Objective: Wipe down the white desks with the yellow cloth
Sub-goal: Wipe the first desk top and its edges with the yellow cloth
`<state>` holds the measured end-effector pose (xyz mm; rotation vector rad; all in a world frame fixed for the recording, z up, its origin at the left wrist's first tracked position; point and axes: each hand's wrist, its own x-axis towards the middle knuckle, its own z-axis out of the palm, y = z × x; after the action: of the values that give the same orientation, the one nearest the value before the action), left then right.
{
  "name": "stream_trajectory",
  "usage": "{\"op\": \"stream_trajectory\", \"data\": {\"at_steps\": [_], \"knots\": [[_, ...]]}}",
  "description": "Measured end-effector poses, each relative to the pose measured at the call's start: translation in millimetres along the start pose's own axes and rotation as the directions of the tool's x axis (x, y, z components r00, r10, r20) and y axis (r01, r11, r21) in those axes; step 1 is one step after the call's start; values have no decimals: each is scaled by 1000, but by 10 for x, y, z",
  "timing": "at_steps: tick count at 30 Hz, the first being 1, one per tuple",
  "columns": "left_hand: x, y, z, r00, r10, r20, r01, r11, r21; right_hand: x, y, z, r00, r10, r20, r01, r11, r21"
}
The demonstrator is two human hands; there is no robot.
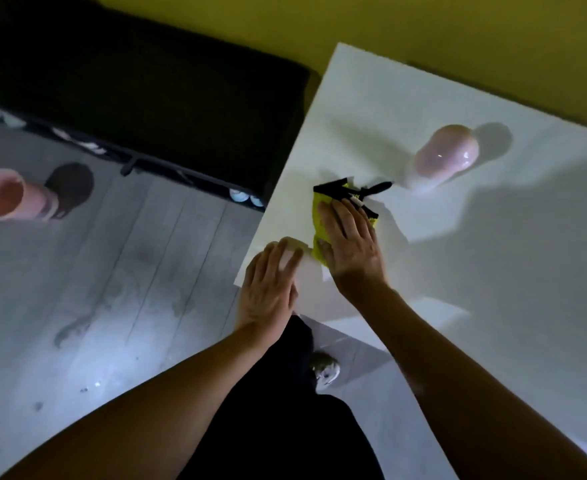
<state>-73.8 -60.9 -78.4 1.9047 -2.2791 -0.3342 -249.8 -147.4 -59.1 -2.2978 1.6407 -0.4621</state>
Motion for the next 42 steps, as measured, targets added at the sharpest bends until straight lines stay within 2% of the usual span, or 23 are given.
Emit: {"op": "stream_trajectory", "data": {"at_steps": [6, 10, 12, 14, 16, 17, 20, 23, 26, 31, 34, 36, 40, 42], "knots": [[-117, 142, 70, 990, -139, -38, 139, 990, -2, 578, 43, 42, 957, -220, 189, 223, 975, 2], [-156, 303, 73, 969, -243, -54, 244, 969, 30, 861, 11, 86, 890, -371, 266, 377, 926, 30], [-170, 397, 105, 957, -287, -49, 289, 957, 20, 1020, -100, 145, 801, -498, 331, 511, 858, 53], [-164, 482, 140, 937, -346, -57, 347, 938, 5, 1161, -298, 209, 646, -607, 463, 635, 764, 117], [-124, 571, 174, 909, -407, -92, 409, 913, 7, 1246, -532, 283, 479, -641, 600, 688, 698, 196], [-104, 626, 196, 891, -440, -108, 443, 896, 5, 1265, -637, 313, 420, -639, 644, 693, 684, 227], [-82, 816, 278, 831, -536, -150, 541, 841, -9, 1222, -845, 380, 302, -640, 707, 665, 672, 324], [-62, 913, 331, 800, -568, -192, 578, 816, -1, 1156, -893, 457, 198, -664, 721, 681, 622, 386], [-64, 930, 355, 799, -566, -204, 581, 814, 18, 1290, -730, 386, 204, -684, 701, 685, 611, 397], [-46, 986, 419, 768, -600, -224, 613, 790, -13, 1876, -277, 150, 361, -609, 707, 737, 651, 184], [-70, 974, 453, 763, -596, -251, 611, 791, -23, 1843, -327, 195, 376, -581, 722, 745, 653, 137], [-80, 972, 478, 758, -594, -269, 608, 793, -39, 1615, -483, 287, 351, -606, 714, 759, 631, 162], [-77, 998, 480, 751, -604, -265, 616, 786, -44, 1176, -827, 460, 212, -663, 718, 756, 577, 309], [-87, 989, 482, 754, -604, -257, 615, 787, -47, 1152, -852, 463, 171, -671, 721, 743, 568, 352]]}}
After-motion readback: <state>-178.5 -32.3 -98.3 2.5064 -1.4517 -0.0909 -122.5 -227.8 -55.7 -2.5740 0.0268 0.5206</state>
